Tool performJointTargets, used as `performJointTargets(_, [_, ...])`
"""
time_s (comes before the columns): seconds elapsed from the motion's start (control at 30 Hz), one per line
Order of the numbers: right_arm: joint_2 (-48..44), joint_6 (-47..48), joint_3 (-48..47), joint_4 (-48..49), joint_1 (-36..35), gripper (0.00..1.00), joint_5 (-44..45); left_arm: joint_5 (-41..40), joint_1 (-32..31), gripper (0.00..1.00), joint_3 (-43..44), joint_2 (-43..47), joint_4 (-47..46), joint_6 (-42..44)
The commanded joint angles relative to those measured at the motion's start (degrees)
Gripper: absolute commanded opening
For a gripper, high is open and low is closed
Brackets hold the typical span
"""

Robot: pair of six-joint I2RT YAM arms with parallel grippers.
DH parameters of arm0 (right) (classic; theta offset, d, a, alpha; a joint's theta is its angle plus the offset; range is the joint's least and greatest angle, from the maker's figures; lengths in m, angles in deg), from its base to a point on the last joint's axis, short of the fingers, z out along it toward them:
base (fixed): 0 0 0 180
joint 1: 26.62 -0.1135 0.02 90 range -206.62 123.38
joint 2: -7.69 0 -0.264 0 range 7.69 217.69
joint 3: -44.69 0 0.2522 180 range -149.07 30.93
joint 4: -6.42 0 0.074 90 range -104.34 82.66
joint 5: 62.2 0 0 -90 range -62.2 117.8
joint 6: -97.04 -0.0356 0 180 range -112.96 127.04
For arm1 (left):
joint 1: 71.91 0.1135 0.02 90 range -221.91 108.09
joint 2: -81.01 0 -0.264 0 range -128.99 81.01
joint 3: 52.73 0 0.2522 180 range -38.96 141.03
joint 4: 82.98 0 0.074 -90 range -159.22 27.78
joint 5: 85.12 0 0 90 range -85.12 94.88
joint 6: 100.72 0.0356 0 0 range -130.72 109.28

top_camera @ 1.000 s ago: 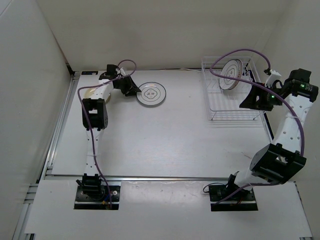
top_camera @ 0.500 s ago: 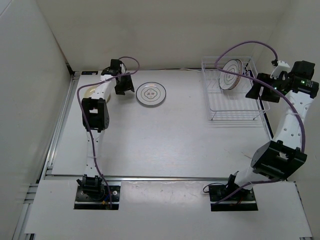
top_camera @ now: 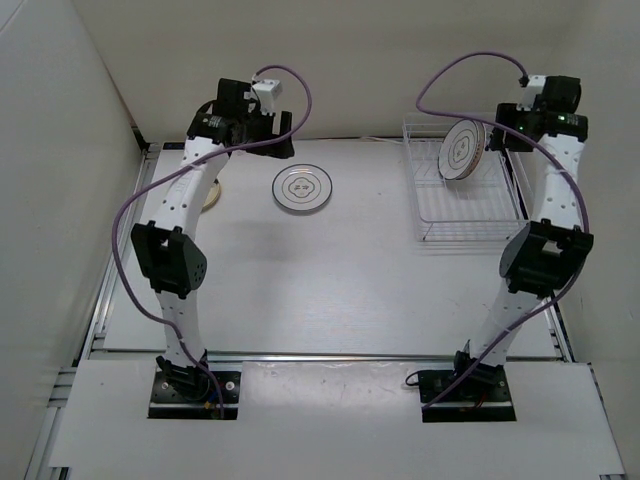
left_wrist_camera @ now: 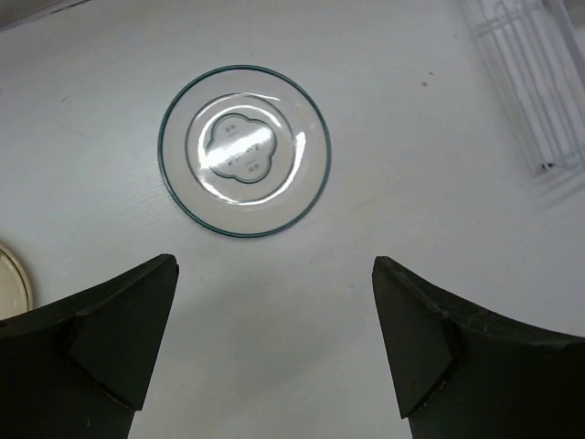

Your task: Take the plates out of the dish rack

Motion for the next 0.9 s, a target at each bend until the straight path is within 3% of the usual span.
performJointTargets(0.0, [3.3, -1.4, -4.7, 4.0, -3.0, 0.69, 4.1, 4.1, -0.4, 0.99, -2.3, 3.6, 4.3, 4.9])
performJointTargets(0.1, [6.7, -1.4, -6.8, 5.3, -4.4, 0.63, 4.8, 5.3, -1.0, 0.99, -2.8, 5.5, 4.9, 6.0])
performJointTargets(0.3, [11.4, -2.6, -10.4, 7.0, -5.5, 0.30, 4.3, 5.3, -1.0, 0.99, -3.9, 6.2, 5.4, 6.5])
performJointTargets(0.87, [17.6, -3.1, -13.2, 8.7, -5.5, 0.29, 5.4, 4.2, -2.2, 0.99, -4.4, 5.6, 5.9, 7.0])
